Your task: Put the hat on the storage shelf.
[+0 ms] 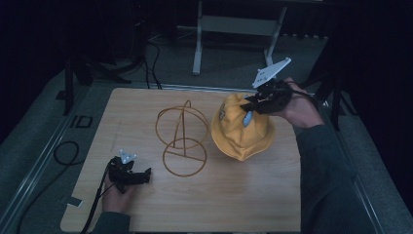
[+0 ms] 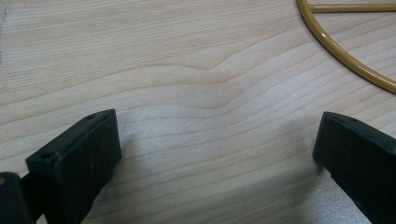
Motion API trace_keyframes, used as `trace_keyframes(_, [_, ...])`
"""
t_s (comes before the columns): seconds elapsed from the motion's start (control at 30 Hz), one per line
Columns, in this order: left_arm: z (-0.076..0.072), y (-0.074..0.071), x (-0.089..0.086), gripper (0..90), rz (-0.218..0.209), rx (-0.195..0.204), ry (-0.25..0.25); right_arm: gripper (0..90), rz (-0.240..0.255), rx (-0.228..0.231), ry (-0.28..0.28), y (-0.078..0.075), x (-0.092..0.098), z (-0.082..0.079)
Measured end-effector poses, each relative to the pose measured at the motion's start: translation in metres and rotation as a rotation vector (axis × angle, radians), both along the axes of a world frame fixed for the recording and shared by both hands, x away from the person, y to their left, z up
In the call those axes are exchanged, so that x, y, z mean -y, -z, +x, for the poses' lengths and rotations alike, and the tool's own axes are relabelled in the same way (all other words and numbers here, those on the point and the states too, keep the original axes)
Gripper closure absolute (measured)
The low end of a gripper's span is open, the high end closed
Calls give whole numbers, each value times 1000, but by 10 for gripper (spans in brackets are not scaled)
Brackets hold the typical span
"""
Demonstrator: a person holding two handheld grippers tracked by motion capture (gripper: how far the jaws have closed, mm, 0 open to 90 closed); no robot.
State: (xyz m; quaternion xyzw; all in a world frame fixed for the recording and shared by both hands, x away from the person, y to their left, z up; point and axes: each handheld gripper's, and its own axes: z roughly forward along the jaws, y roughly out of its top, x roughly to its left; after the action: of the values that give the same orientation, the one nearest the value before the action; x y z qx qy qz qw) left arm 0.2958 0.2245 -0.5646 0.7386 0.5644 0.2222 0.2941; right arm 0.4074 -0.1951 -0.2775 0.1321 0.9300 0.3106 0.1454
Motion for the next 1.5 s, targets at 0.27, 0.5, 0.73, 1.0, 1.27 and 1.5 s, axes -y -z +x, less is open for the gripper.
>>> trace_keyframes(0.27, [0, 0, 0, 8, 0, 2, 0, 741, 27, 13, -7, -15, 2, 0])
trace_keyframes(0.5, [0, 0, 0, 8, -1, 3, -1, 741, 47, 20, -24, -26, 3, -1])
trace_keyframes(0.73, [0, 0, 0, 8, -1, 3, -1, 741, 61, 32, -37, -37, 2, -4])
trace_keyframes(1.0, [0, 0, 0, 8, -1, 3, -1, 741, 92, 52, -52, -49, 1, -7])
trace_keyframes(1.27, [0, 0, 0, 8, -1, 3, -1, 741, 137, 67, -78, -57, -3, -10])
trace_keyframes(1.5, [0, 0, 0, 8, -1, 1, 0, 741, 158, 80, -100, -63, -11, -14])
